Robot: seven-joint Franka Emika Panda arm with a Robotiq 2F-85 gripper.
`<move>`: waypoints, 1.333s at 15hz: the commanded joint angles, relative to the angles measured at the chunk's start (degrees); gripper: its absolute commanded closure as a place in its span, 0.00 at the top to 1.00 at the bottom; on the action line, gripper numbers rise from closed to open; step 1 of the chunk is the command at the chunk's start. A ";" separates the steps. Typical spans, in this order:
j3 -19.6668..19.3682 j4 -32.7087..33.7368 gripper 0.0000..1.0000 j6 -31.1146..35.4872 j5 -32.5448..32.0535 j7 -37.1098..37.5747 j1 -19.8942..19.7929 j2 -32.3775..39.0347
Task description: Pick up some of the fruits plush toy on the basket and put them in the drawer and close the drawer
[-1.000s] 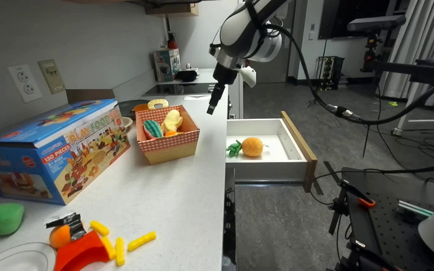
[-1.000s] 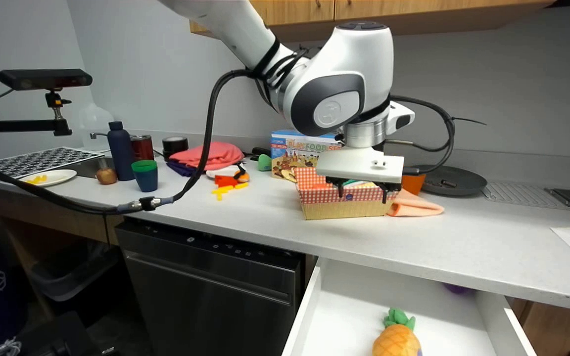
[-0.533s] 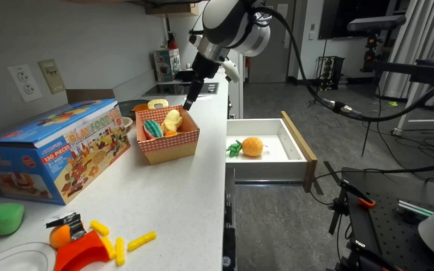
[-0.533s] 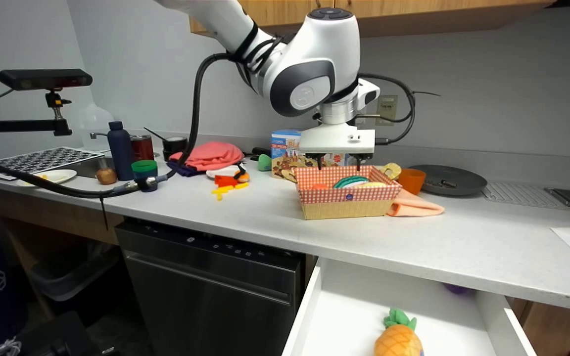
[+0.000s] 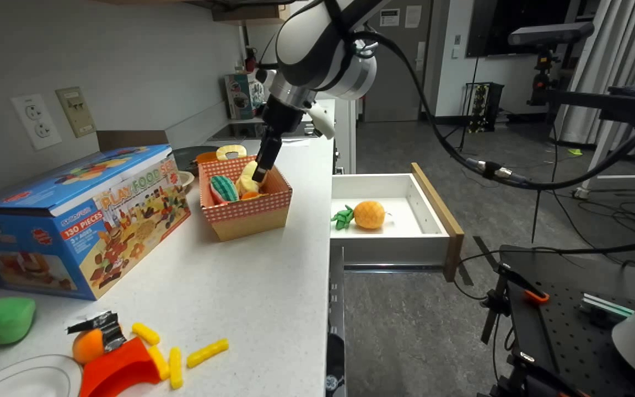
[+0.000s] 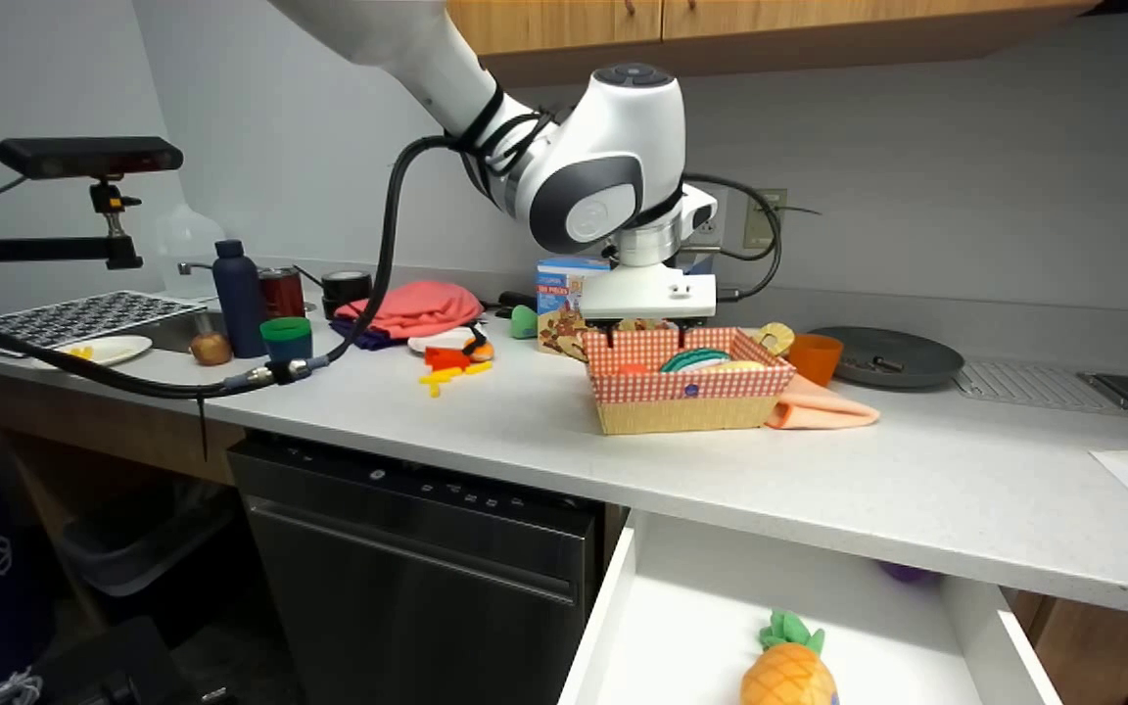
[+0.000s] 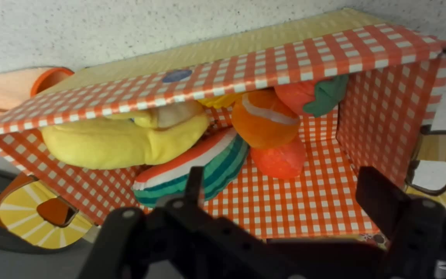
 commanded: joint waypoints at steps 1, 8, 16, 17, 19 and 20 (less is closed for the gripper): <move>-0.73 4.46 1.00 -1.20 -2.10 0.17 0.51 4.11; -3.97 5.02 1.00 -3.21 -8.62 5.62 1.21 5.84; -6.57 4.64 1.00 -7.60 -15.19 13.71 2.36 4.19; -6.80 4.84 1.00 -8.50 -15.86 14.61 2.60 4.10; -6.26 5.38 1.00 -10.56 -15.81 14.98 2.36 4.14; -6.12 4.71 1.00 -11.80 -14.46 12.41 -0.15 5.24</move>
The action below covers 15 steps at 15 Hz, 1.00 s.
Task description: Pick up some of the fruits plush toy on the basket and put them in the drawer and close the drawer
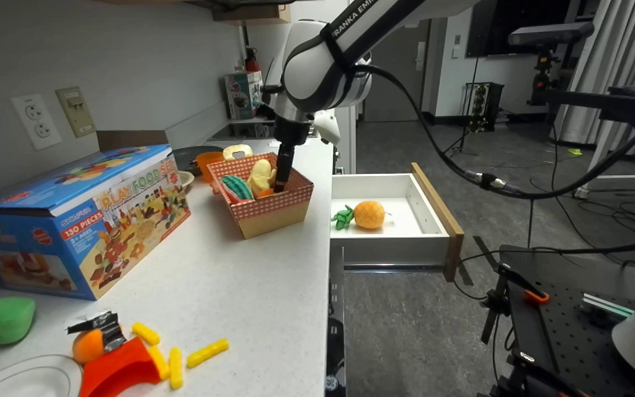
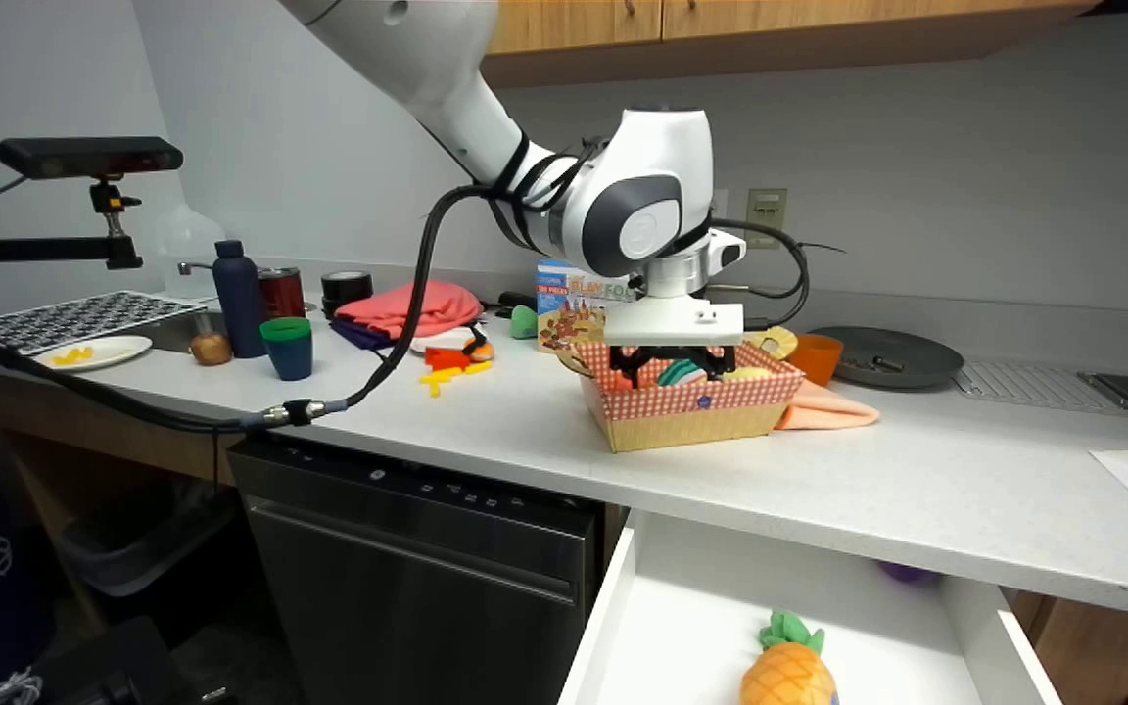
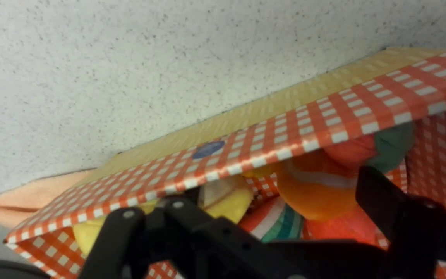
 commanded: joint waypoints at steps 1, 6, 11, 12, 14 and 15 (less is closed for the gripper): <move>-0.76 1.77 1.00 -5.92 -0.04 -0.74 -1.33 1.29; -1.18 6.42 1.00 -11.44 -0.45 -1.34 -1.10 3.48; 0.09 8.59 1.00 -12.47 1.61 -4.85 -2.21 4.84; 0.73 8.92 1.00 -12.10 2.63 -6.56 -2.73 5.20; 1.69 9.52 1.00 -12.08 4.83 -9.51 -3.58 5.75; 2.15 9.80 1.00 -12.31 6.05 -11.00 -3.95 6.14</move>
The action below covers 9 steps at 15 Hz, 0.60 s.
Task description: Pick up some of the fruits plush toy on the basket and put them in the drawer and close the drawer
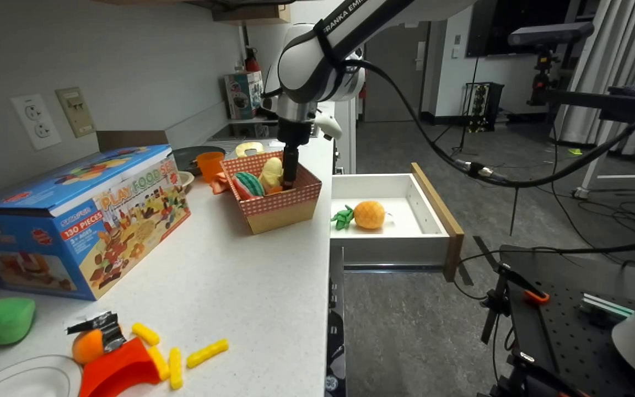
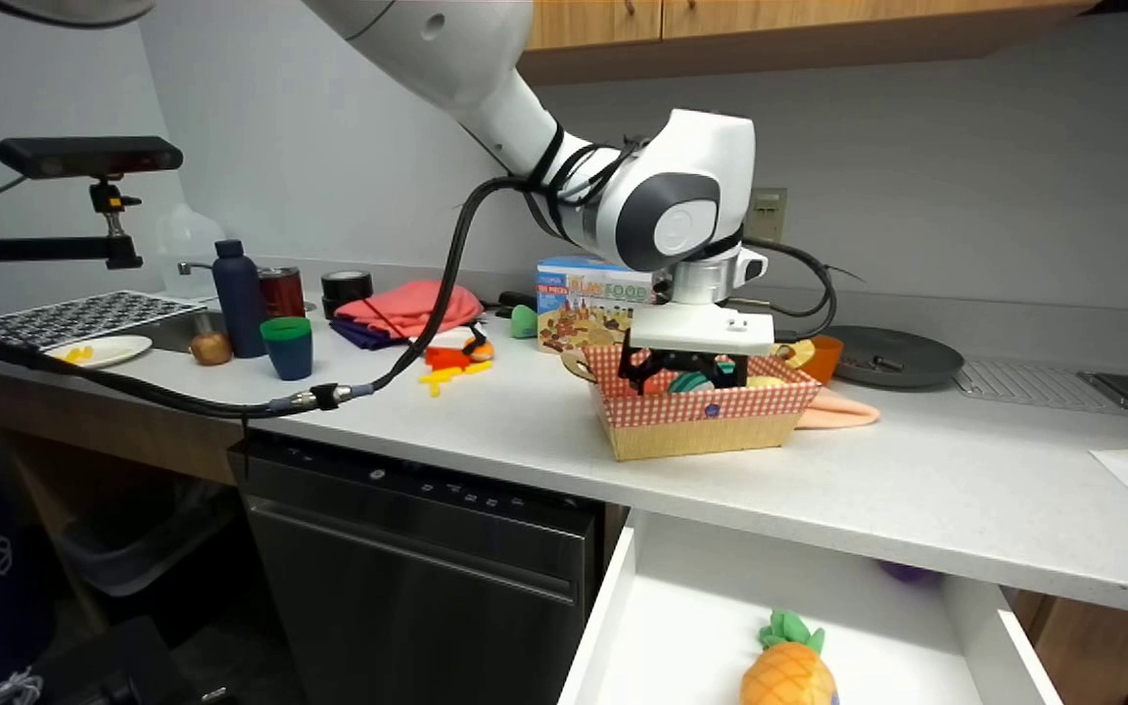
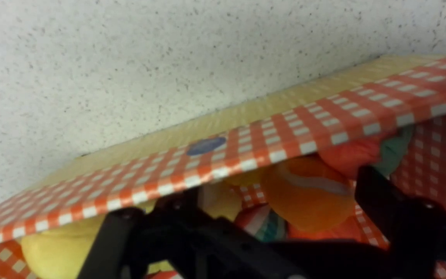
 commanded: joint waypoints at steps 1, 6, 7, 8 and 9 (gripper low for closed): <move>2.66 3.58 1.00 -1.52 4.59 -6.58 -2.42 3.08; 3.38 5.00 1.00 -2.35 7.98 -10.92 -3.17 4.54; 3.38 5.25 0.95 -2.59 8.22 -11.43 -3.21 4.71; 3.37 5.46 0.72 -2.56 8.38 -11.83 -3.21 4.91; 3.34 5.55 0.70 -2.53 8.58 -12.09 -3.18 5.04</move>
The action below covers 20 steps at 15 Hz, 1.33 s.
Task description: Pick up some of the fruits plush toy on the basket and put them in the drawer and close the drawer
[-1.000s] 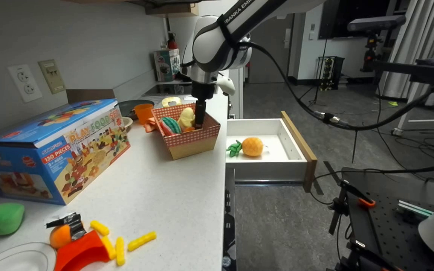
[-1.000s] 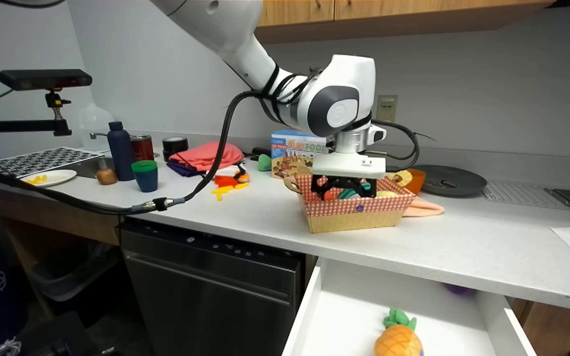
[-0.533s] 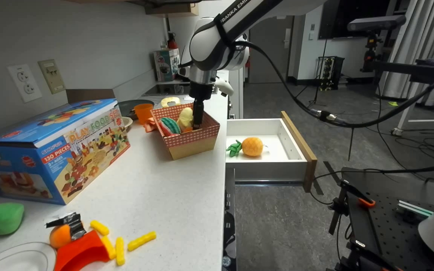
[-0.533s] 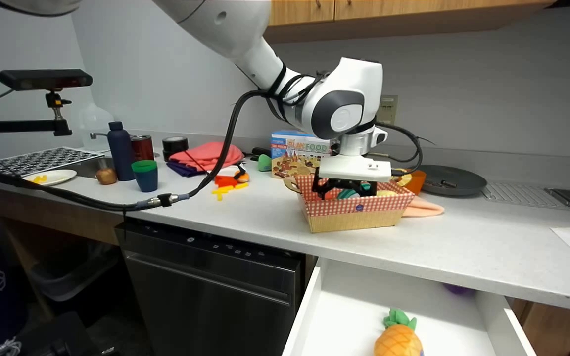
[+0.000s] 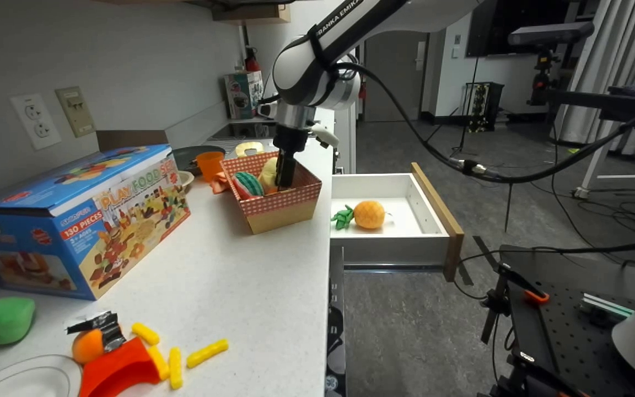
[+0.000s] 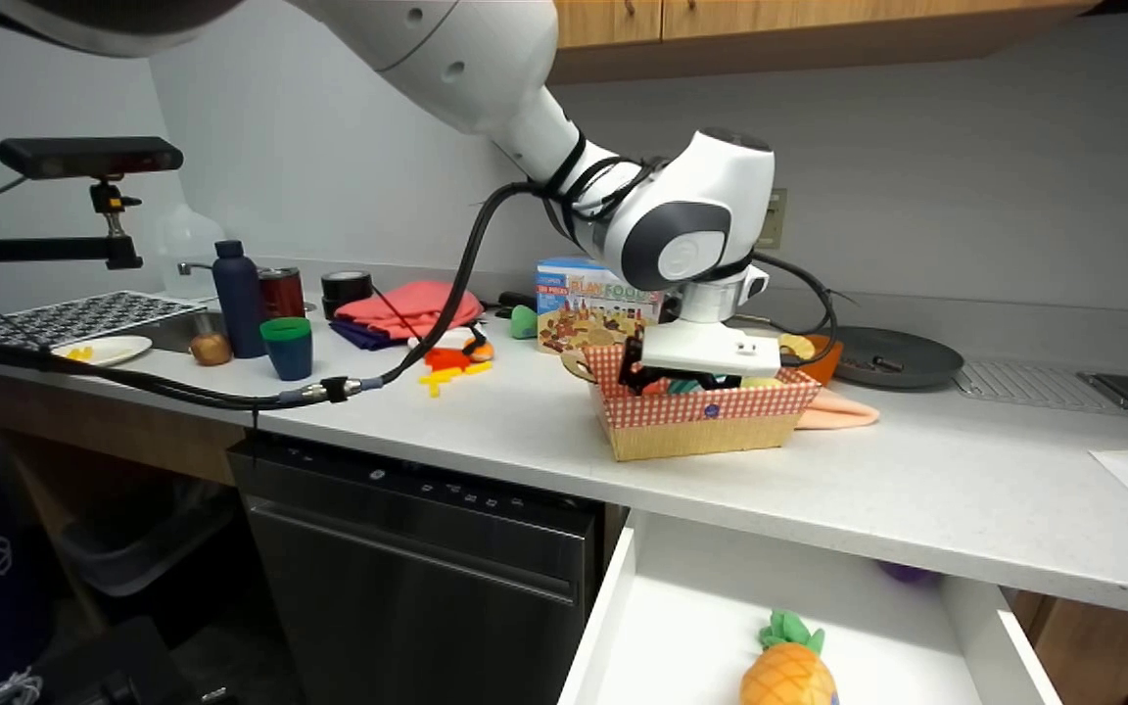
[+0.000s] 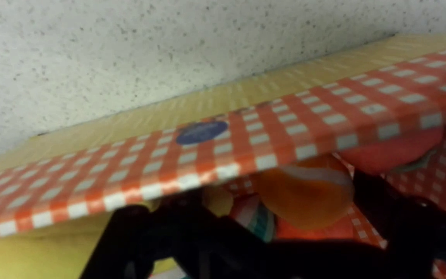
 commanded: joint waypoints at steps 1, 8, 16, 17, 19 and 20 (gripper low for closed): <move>1.06 2.91 0.69 -2.27 1.90 -3.02 -1.11 1.79; 0.82 2.99 0.13 -1.49 2.28 -2.18 -0.92 1.88; 2.68 2.92 0.00 2.74 7.30 -4.34 -2.08 2.63; 3.43 2.91 0.00 4.05 8.95 -5.25 -2.50 2.91; 5.19 2.90 0.00 7.27 12.31 -7.61 -3.48 3.62; 6.08 2.98 0.00 8.63 13.71 -8.99 -3.97 3.97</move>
